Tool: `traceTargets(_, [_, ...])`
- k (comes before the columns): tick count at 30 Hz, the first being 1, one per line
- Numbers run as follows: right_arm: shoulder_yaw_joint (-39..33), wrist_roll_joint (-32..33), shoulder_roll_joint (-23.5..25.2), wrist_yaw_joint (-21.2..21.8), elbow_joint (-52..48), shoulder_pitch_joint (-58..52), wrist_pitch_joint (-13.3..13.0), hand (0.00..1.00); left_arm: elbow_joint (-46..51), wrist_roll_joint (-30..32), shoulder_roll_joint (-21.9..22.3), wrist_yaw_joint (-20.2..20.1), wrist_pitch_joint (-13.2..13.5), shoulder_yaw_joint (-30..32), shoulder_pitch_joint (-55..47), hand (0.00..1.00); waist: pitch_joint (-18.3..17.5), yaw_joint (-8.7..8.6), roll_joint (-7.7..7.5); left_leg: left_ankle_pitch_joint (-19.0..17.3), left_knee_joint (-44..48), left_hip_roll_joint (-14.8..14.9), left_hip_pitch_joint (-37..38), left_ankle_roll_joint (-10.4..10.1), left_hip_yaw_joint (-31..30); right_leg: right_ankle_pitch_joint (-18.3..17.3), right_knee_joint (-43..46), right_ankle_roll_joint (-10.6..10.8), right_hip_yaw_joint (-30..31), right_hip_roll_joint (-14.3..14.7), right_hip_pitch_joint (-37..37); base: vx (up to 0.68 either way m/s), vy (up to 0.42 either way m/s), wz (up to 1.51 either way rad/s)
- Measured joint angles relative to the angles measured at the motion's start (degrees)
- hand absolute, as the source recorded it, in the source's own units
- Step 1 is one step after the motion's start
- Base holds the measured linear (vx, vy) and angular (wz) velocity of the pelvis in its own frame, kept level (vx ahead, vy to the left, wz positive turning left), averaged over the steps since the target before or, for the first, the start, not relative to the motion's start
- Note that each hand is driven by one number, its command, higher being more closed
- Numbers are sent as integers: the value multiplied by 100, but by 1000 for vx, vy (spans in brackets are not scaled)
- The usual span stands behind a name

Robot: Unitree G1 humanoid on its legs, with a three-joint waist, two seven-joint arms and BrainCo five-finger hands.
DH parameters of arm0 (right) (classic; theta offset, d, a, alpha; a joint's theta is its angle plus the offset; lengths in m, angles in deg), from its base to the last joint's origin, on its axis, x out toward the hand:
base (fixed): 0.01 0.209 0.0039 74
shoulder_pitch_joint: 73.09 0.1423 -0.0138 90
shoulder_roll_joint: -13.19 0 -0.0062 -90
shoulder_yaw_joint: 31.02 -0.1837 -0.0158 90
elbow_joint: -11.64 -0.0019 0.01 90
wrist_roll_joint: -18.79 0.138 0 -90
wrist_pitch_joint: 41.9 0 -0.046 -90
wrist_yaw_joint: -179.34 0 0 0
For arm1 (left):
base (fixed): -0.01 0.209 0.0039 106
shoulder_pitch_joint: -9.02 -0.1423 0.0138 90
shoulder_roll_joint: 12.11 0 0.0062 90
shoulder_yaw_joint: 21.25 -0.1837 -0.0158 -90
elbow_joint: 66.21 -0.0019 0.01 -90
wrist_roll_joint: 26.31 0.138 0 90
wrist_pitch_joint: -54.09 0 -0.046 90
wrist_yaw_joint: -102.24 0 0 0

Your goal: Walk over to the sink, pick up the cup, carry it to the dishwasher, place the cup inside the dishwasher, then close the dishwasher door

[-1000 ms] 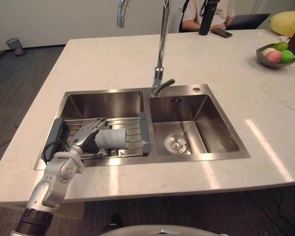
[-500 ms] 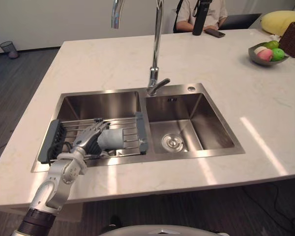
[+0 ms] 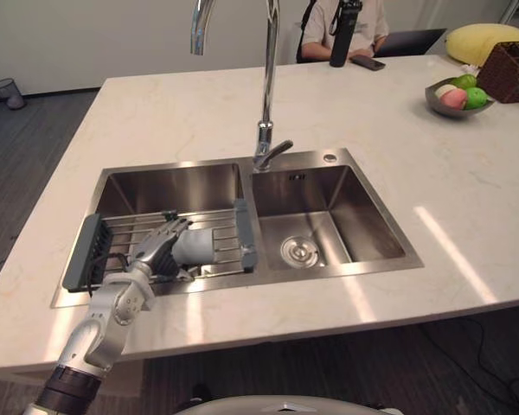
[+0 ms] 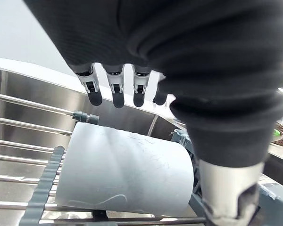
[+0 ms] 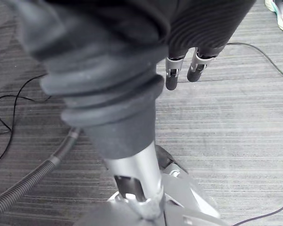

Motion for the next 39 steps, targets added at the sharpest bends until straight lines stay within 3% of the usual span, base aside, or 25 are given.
traceTargets(8, [3, -2, 36, 10, -38, -4, 41, 0, -341, 9, 31, 491, -294, -6, 21, 0, 22, -65, -54, -19, -1, 0, 39, -9, 10, -20, 0, 5, 7, 1, 33, 0, 0, 0])
traceTargets(32, [5, -168, 129, 94, -216, 20, 193, 0, -886, 519, 151, 502, -481, -54, 345, 0, 69, -191, -128, -63, -1, -19, 186, -1, 89, -29, 1, 28, 97, -10, 120, 7, 3, -2])
traceTargets(39, [5, -174, 128, 139, -239, 33, 243, 0, -1082, 805, 191, 307, -626, -176, 391, 0, 72, -240, -128, -90, -1, -30, 204, -19, 128, -31, 2, 25, 120, -26, 112, 6, 5, -2])
